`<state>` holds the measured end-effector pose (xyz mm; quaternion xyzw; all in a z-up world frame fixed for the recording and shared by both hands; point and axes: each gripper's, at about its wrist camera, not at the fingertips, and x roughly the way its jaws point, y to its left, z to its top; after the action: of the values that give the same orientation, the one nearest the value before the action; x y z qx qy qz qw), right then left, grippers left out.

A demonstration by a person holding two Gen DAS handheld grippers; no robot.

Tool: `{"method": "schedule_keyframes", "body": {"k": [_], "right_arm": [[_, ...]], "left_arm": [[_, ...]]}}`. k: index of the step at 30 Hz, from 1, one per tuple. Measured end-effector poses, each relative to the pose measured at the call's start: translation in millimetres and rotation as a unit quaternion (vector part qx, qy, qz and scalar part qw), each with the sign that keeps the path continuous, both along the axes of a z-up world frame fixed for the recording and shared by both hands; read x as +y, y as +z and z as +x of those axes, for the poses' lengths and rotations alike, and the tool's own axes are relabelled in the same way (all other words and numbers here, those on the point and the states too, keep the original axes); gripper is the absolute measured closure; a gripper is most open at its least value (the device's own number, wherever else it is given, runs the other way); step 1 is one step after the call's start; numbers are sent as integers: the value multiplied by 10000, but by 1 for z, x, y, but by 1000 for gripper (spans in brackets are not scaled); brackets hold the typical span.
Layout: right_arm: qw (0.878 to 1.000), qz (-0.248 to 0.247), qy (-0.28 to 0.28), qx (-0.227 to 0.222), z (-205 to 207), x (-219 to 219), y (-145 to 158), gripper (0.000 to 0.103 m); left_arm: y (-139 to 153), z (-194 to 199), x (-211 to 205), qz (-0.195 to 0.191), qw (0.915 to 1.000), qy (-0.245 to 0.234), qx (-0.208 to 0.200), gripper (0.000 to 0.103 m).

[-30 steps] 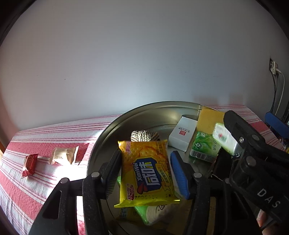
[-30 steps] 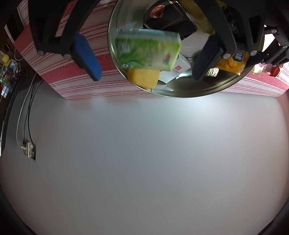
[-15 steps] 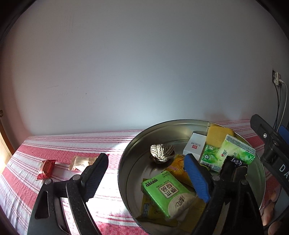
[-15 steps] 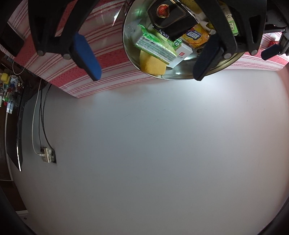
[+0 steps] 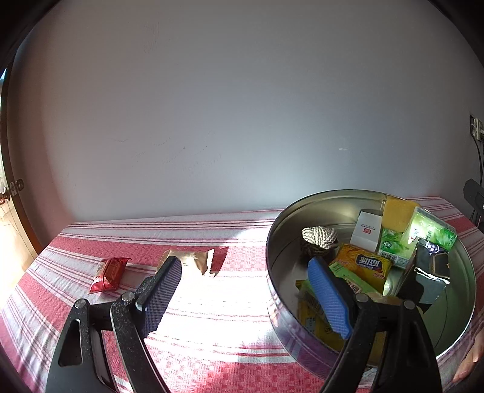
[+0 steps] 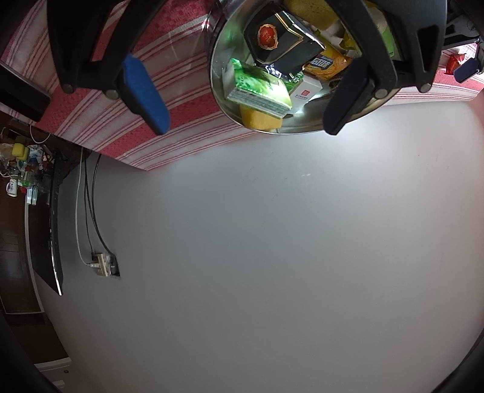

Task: Organize objects
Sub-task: 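Move both tools back toward the red snack pack and beige pouch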

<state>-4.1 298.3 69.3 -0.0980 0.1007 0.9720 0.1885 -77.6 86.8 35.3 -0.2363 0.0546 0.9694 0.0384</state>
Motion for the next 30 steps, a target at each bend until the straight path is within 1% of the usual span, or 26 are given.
{"method": "schedule_keyframes", "body": {"k": [5, 10, 12, 16, 19, 25, 30], "right_arm": [[9998, 172, -39, -15, 6, -19, 0, 0], [9987, 485, -115, 42, 10, -42, 1, 0], [9986, 511, -104, 30, 10, -49, 1, 0], [9986, 522, -6, -71, 6, -65, -2, 0], [9982, 597, 33, -61, 4, -79, -3, 0], [9968, 735, 283, -158, -6, -110, -7, 0], [9954, 772, 524, -214, -15, -138, -9, 0]], "left_arm": [[0, -1, -17, 201, 9997, 100, 24, 16], [-3, 1, -28, 105, 9998, 160, 85, 16], [-6, -1, -32, 125, 9997, 194, 77, 16], [-10, -5, -45, 162, 9994, 300, 50, 16], [-11, -6, -54, 179, 9992, 367, 55, 16], [-13, -6, -80, 43, 9986, 533, 41, 16], [-13, -10, -112, 180, 9971, 740, -65, 16]]}}
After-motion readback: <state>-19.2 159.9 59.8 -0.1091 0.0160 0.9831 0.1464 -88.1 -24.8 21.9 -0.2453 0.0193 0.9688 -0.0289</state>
